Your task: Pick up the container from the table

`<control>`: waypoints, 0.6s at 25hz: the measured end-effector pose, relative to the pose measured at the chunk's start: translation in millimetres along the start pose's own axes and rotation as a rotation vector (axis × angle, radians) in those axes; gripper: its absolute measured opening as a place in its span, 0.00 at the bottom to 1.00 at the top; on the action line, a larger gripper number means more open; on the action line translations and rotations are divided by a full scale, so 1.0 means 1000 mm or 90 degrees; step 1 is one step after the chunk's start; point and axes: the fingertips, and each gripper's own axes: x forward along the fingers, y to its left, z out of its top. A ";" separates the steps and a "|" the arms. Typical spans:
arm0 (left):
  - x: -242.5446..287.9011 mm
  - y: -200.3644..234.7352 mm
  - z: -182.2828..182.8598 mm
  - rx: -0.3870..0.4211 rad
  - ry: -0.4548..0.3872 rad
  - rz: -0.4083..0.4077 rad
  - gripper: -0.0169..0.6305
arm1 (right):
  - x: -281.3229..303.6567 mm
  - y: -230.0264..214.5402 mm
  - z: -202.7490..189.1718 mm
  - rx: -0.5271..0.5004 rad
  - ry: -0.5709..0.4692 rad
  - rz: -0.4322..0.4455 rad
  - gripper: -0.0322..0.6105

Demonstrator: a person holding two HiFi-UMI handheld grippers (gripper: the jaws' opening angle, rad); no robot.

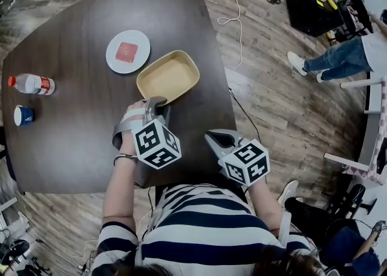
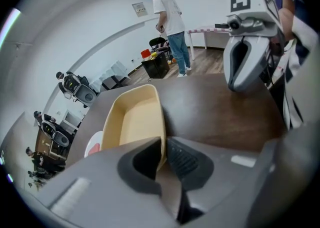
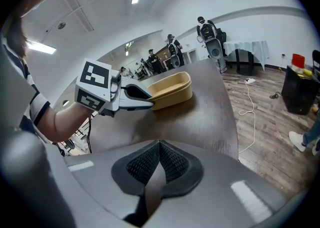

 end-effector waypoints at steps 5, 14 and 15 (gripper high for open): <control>-0.006 -0.009 0.000 0.026 0.001 0.005 0.03 | -0.009 0.003 -0.006 -0.002 -0.009 0.003 0.04; -0.046 -0.036 0.019 -0.032 -0.013 0.036 0.03 | -0.047 0.002 -0.021 -0.020 -0.031 0.021 0.04; -0.051 -0.040 0.021 -0.040 -0.015 0.039 0.03 | -0.052 0.002 -0.021 -0.025 -0.036 0.021 0.04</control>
